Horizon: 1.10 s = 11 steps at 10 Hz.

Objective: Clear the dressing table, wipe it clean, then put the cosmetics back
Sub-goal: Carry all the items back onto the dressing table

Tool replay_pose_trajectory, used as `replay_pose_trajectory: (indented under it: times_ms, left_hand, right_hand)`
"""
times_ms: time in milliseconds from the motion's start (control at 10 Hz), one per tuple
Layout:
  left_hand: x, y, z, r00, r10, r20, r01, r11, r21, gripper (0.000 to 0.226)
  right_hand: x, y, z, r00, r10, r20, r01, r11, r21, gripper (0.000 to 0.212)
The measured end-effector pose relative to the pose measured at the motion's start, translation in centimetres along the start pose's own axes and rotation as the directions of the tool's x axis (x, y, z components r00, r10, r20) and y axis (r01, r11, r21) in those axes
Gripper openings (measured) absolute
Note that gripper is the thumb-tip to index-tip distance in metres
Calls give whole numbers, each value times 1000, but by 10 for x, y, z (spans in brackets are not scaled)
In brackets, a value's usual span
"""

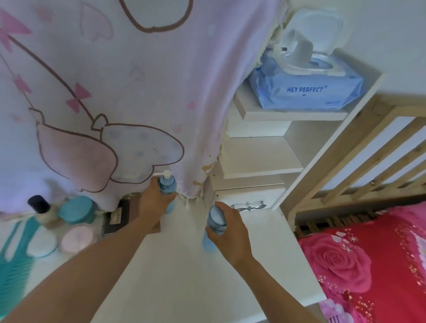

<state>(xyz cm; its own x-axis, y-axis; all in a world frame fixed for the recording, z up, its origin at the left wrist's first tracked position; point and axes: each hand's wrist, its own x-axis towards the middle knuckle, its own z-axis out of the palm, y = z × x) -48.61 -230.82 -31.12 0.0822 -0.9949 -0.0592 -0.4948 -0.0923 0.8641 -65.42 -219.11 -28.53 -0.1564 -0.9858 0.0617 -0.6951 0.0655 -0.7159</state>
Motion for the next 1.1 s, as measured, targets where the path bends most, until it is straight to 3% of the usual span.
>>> replay_pose_trajectory:
  times_ms: [300,500,800,1000,1100]
  left_hand:
    - [0,-4,-23,984,-41,171,5,979,205,77]
    - [-33,-22,-66,990,-97,103,62,951,304,75]
    - [-81,-36,-126,997,64,-46,-34,875,484,57]
    - [-103,-41,-152,991,114,-74,-47,797,602,53]
    - [-109,-41,-169,982,168,-86,-79,778,624,52]
  right_hand:
    - [35,-21,31,992,-99,80,100,995,-11,59]
    - [76,-27,48,992,-122,22,121,992,31,60]
    - [111,-18,60,993,-114,-21,115,993,25,65]
    - [103,-31,49,992,-94,82,107,979,-174,77]
    - [82,-50,40,998,-28,53,39,976,-215,70]
